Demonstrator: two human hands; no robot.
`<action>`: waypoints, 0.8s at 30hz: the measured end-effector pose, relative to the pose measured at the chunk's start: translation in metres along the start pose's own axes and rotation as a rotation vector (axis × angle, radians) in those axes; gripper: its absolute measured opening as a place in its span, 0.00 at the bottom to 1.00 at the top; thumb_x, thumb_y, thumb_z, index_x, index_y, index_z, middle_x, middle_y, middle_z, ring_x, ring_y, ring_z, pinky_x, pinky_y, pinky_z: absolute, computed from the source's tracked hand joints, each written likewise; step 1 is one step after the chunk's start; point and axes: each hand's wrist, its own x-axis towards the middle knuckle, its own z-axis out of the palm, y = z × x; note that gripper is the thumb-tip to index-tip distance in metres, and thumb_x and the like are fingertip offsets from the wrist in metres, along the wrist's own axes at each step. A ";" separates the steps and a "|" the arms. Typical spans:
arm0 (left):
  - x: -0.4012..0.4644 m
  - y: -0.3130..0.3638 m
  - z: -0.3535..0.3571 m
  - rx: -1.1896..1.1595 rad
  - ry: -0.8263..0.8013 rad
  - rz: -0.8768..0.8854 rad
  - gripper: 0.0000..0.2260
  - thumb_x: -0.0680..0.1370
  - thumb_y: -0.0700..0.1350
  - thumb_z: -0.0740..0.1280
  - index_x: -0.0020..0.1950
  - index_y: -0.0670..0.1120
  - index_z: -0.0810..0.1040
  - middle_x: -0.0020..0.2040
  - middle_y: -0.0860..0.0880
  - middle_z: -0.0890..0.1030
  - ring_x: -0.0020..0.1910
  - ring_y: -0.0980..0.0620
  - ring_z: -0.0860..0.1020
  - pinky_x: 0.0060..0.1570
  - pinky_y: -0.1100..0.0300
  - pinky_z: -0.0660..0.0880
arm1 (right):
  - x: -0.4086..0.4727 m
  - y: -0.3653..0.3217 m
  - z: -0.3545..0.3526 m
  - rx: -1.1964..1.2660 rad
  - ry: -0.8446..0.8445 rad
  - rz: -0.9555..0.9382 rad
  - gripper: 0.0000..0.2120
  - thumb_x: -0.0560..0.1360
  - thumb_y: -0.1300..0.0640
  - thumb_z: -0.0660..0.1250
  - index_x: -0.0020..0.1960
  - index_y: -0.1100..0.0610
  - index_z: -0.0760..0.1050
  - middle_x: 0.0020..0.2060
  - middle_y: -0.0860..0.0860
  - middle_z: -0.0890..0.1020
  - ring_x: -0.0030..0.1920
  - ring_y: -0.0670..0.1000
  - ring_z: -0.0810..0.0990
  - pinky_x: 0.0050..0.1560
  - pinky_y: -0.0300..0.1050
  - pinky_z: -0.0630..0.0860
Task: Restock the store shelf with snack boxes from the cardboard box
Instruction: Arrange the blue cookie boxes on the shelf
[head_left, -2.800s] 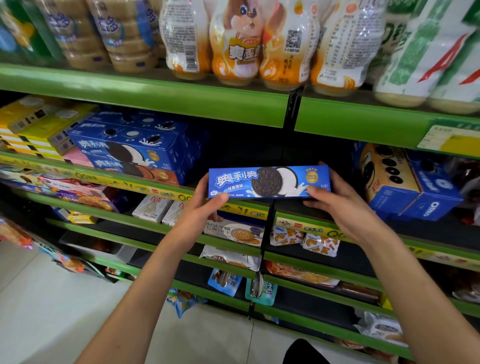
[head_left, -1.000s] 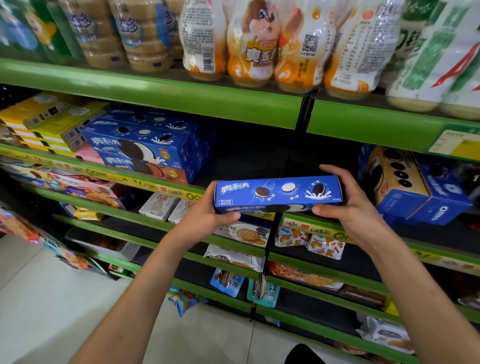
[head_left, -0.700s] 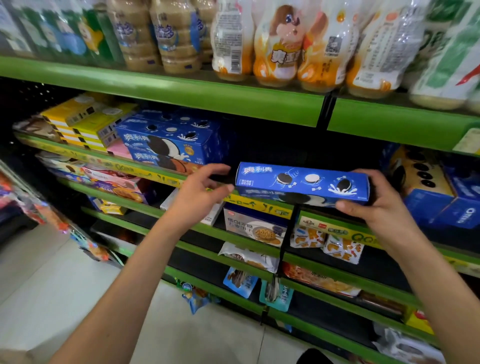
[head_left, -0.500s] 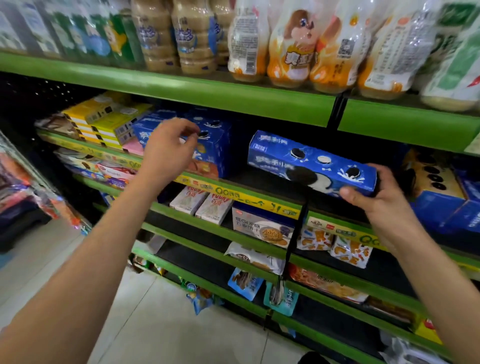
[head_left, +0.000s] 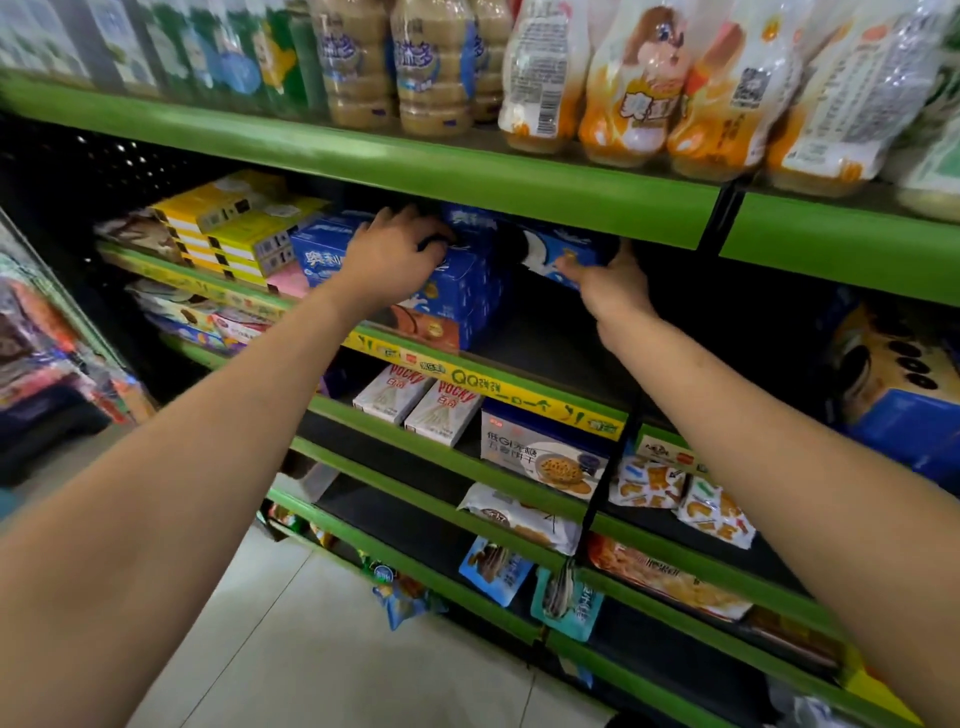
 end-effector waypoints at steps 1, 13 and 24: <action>0.000 0.000 0.001 0.003 0.005 0.001 0.14 0.80 0.52 0.59 0.63 0.56 0.79 0.62 0.45 0.75 0.64 0.40 0.70 0.62 0.45 0.66 | 0.005 -0.002 0.011 -0.029 -0.022 0.004 0.38 0.72 0.50 0.75 0.77 0.55 0.62 0.72 0.55 0.72 0.70 0.55 0.72 0.66 0.45 0.70; 0.004 -0.004 0.001 -0.009 -0.033 0.015 0.16 0.80 0.52 0.57 0.65 0.56 0.77 0.66 0.47 0.74 0.66 0.40 0.68 0.63 0.47 0.64 | 0.031 -0.008 0.038 -0.445 -0.440 -0.274 0.38 0.76 0.58 0.72 0.80 0.54 0.55 0.77 0.54 0.64 0.74 0.54 0.65 0.73 0.43 0.60; 0.003 -0.006 0.001 -0.017 -0.043 0.017 0.17 0.79 0.53 0.55 0.64 0.56 0.77 0.65 0.46 0.74 0.64 0.40 0.69 0.62 0.46 0.64 | 0.033 -0.027 0.051 -0.431 -0.576 -0.316 0.37 0.71 0.70 0.73 0.76 0.59 0.63 0.73 0.57 0.69 0.73 0.55 0.67 0.74 0.47 0.61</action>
